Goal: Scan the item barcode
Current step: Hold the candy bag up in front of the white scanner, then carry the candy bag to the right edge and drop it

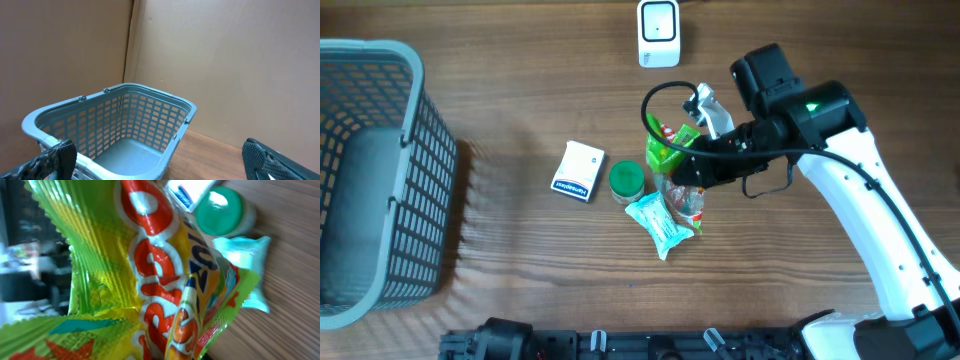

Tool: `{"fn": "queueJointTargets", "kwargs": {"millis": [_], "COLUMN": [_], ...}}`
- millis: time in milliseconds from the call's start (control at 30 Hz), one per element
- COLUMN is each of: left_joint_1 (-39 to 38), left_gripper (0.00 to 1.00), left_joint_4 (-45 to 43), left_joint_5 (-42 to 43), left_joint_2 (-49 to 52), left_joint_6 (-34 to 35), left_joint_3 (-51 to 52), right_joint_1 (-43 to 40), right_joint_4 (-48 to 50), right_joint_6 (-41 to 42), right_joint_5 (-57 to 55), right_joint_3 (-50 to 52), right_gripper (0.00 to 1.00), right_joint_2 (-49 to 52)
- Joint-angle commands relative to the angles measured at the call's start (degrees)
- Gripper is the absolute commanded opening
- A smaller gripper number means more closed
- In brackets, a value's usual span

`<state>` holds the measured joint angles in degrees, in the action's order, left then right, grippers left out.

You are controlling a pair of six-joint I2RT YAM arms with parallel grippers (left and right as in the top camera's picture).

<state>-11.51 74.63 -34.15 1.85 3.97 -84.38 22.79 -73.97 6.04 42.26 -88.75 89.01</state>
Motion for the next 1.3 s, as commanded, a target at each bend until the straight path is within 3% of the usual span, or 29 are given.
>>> {"fn": "queueJointTargets", "kwargs": {"millis": [0,67,100,167,400,500,633,700,800,867,933,967,1000,1067,1133,1267], "left_joint_1": [0.0,0.0,0.0,0.0,5.0,5.9,5.9,5.9,5.9,5.9,5.9,5.9,5.9,5.9,5.9,5.9], "left_gripper": [1.00,1.00,1.00,1.00,1.00,1.00,1.00,1.00,1.00,1.00,1.00,1.00,1.00,1.00,1.00,1.00], "left_joint_4": [0.0,0.0,0.0,-0.8,-8.8,-18.4,-39.8,-48.4,-52.2,-52.6,-52.7,-52.5,-52.0,-51.0,-49.1,-42.9], "left_joint_5": [0.7,0.7,0.7,0.4,-4.5,-3.5,0.3,3.3,3.3,3.3,3.3,3.3,3.2,3.3,3.3,3.3], "left_joint_2": [-0.5,-0.5,-0.5,-0.5,-0.5,-0.5,-0.5,-0.5,-0.5,-0.5,-0.5,-0.5,-0.5,-0.5,-0.5,-0.5], "left_joint_6": [3.0,7.5,9.8,10.9,14.6,19.8,27.0,27.0,27.0,27.0,27.0,27.0,27.0,27.0,26.9,26.9], "left_joint_3": [0.1,0.1,0.1,0.2,13.8,26.1,44.7,55.3,63.9,65.5,66.9,67.6,68.3,68.3,68.3,68.3], "right_joint_1": [-0.7,-0.6,-0.6,-0.6,-0.6,-0.6,-0.6,-0.6,-0.6,-0.6,-0.6,-0.7,-0.7,-0.6,0.6,1.9], "right_joint_4": [6.4,14.1,18.5,27.2,27.8,25.7,26.3,31.2,47.9,51.3,51.3,51.3,50.8,50.3,50.8,63.8], "right_joint_6": [12.9,27.2,28.2,28.7,24.3,22.4,22.7,27.9,43.1,47.4,44.1,36.7,26.1,17.4,5.1,-10.9], "right_joint_5": [8.9,14.6,19.6,27.5,27.5,21.8,16.7,22.4,33.8,35.6,35.3,31.5,22.8,6.2,-24.5,-47.6], "right_joint_3": [-0.7,-0.5,-0.4,-0.4,-0.4,-0.4,-0.4,-0.4,-0.4,-0.4,-0.4,-0.4,-0.4,-0.4,-0.4,-0.4], "right_gripper": [0.04,0.04,0.04,0.04,0.04,0.04,0.04,0.04,0.04,0.04,0.04,0.05,0.05,0.05,0.04,0.05], "right_joint_2": [-0.6,0.0,0.1,0.2,0.3,0.3,0.3,0.5,0.5,0.9,1.5,1.7,1.7,1.7,2.0,9.1]}}
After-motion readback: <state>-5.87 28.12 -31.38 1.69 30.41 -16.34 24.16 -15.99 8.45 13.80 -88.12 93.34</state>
